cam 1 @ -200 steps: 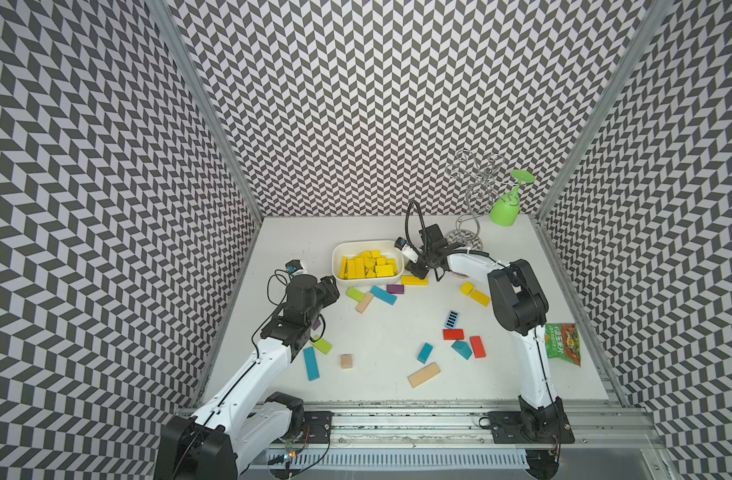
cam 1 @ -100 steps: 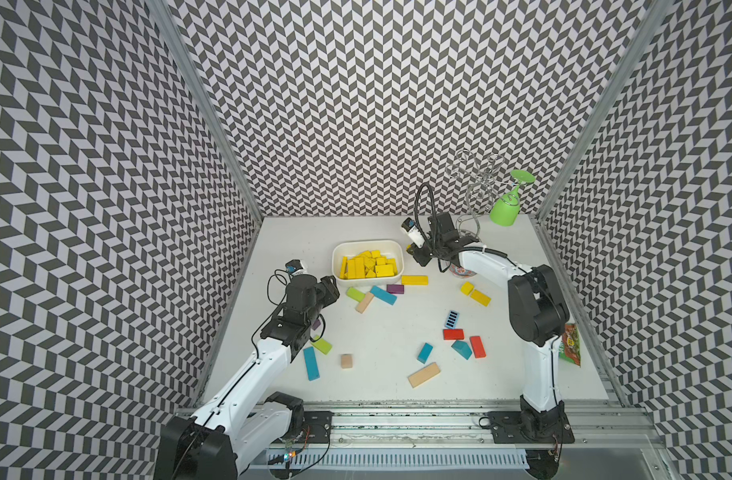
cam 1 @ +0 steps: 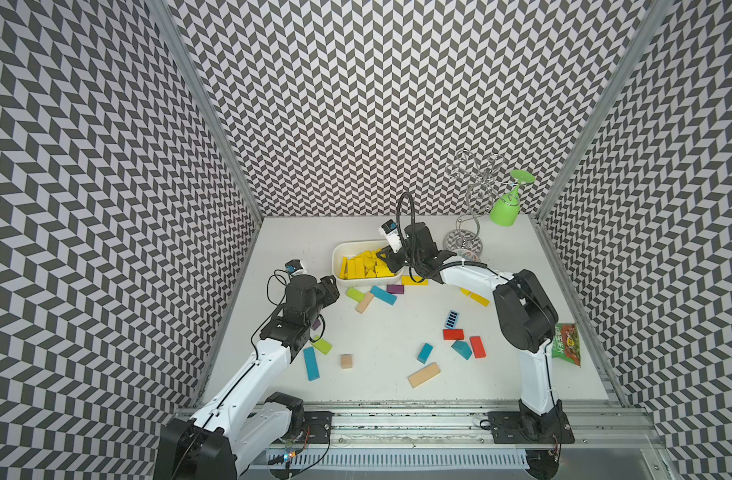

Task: Pick out the yellow building blocks
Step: Place the building block in the storage box, then pick up the building block from the center of the board.

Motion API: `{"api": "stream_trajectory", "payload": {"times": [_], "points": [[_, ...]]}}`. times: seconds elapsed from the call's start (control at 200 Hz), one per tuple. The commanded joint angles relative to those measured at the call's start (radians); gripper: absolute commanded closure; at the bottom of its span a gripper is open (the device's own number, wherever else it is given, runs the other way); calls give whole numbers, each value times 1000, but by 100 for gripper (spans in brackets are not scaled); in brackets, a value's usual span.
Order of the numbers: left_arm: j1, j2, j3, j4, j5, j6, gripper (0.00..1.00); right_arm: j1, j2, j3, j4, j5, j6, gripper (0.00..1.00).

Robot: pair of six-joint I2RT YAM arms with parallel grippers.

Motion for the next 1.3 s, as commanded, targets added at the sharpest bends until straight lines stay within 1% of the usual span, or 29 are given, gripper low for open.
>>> {"api": "stream_trajectory", "payload": {"times": [0.0,0.115,0.21,0.245,0.31,0.356,0.456,0.536,0.636,0.731,0.856,0.971,1.122,1.137,1.292], "points": [[6,-15,-4,18,55,32,38,-3,52,54,62,-23,83,100],[7,-3,-2,23,80,32,38,1,97,85,58,-39,110,99],[6,0,6,23,90,36,38,2,118,92,67,-41,127,95],[6,-1,6,24,92,41,38,4,126,97,65,-36,129,90],[7,-7,-3,37,102,42,38,5,134,104,52,-16,128,77],[7,-6,-13,61,121,42,38,6,136,105,45,-1,128,71],[7,14,-8,102,175,58,38,7,135,118,12,22,116,63],[7,32,15,109,189,67,39,8,119,115,1,40,100,57],[6,43,36,139,202,100,39,8,74,84,19,46,99,53],[6,63,58,151,216,140,40,8,14,43,31,46,101,52],[2,80,56,209,290,180,40,8,-85,-15,-2,43,104,52],[-13,80,36,278,345,211,40,8,-217,-161,39,61,115,52],[-51,84,35,322,369,268,41,8,-377,-335,25,104,108,53],[-56,84,35,325,371,296,41,8,-393,-349,20,110,107,53],[-124,108,63,354,372,426,41,5,-563,-502,-37,180,98,53]]}}
